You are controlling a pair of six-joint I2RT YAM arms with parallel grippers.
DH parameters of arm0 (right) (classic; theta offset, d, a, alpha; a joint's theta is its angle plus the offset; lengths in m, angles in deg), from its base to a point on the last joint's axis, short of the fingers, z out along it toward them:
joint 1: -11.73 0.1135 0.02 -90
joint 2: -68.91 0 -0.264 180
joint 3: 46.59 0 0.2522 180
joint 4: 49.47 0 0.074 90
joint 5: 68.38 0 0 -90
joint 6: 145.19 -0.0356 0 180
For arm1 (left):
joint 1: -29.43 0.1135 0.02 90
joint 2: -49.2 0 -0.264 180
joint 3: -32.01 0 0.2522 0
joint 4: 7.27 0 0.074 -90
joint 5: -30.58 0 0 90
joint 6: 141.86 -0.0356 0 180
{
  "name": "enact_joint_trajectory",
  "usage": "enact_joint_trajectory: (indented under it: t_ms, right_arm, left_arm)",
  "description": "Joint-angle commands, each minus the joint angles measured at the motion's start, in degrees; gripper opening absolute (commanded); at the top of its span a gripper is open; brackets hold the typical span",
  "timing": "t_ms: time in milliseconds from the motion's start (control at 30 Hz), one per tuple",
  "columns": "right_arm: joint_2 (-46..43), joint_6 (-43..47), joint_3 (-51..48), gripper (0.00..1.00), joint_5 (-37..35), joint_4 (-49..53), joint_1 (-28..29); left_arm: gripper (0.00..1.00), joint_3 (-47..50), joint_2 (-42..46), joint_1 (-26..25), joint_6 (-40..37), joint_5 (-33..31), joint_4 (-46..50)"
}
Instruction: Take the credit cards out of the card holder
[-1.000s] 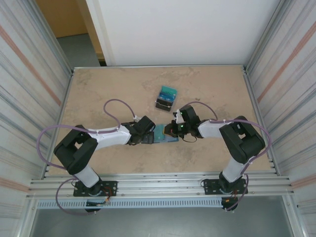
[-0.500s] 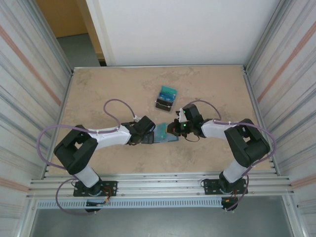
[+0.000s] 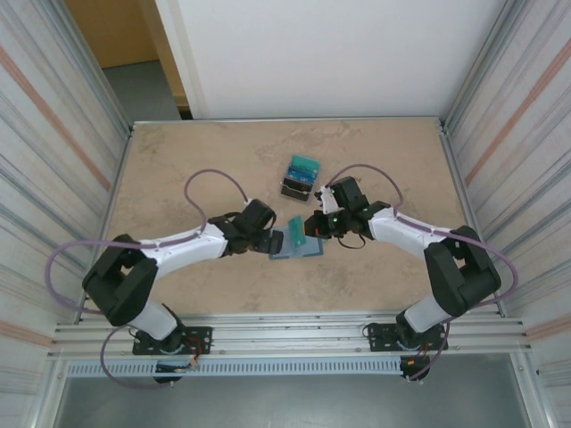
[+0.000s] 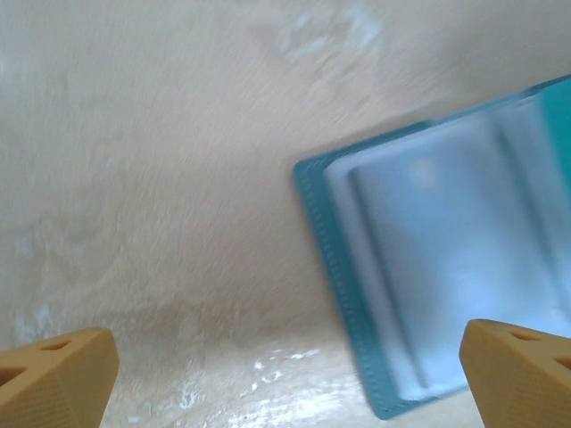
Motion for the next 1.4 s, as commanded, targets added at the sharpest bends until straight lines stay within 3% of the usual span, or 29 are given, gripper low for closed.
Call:
enact_joint_trajectory:
  t_ms: [0, 67, 167, 400, 700, 867, 1233, 1333, 1367]
  right_arm:
    - [-3.08, 10.05, 4.04, 0.0, -1.7, 7.98, 2.42]
    - [-3.64, 13.12, 5.31, 0.0, -1.72, 9.69, 3.24]
    - [-4.26, 16.75, 6.64, 0.0, -0.38, 11.68, 3.54]
    - [-6.34, 25.43, 8.87, 0.0, 5.33, 16.37, 3.45]
    - [-7.29, 32.03, 12.53, 0.0, 8.89, 21.79, 2.93]
    - [-7.6, 34.28, 13.82, 0.0, 12.5, 23.36, 3.01]
    - [-7.64, 36.44, 15.15, 0.0, 13.52, 25.19, 2.32]
    - [-7.84, 36.6, 15.21, 0.0, 14.22, 24.8, 1.83]
    - [-7.83, 36.56, 15.22, 0.0, 14.38, 24.58, 1.78]
  left_arm:
    - [0.97, -1.81, 4.78, 2.48, -12.72, 9.7, -3.54]
    - [0.97, -1.81, 6.37, 3.89, -17.98, 15.03, -4.65]
    - [0.83, -1.4, 8.65, 5.92, -24.73, 24.05, -6.45]
    - [0.71, 0.35, 12.43, 13.09, -32.52, 44.43, -9.97]
    - [0.69, -4.3, 9.16, 10.79, -40.48, 48.36, -4.25]
    - [0.6, -5.85, 6.63, 10.2, -40.8, 49.38, -3.6]
    - [0.18, -6.23, 6.04, 9.61, -42.74, 57.12, -0.6]
    - [0.01, -5.75, 6.0, 9.54, -42.52, 57.79, -0.45]
    - [0.0, -5.67, 6.05, 9.49, -42.43, 57.88, -0.54]
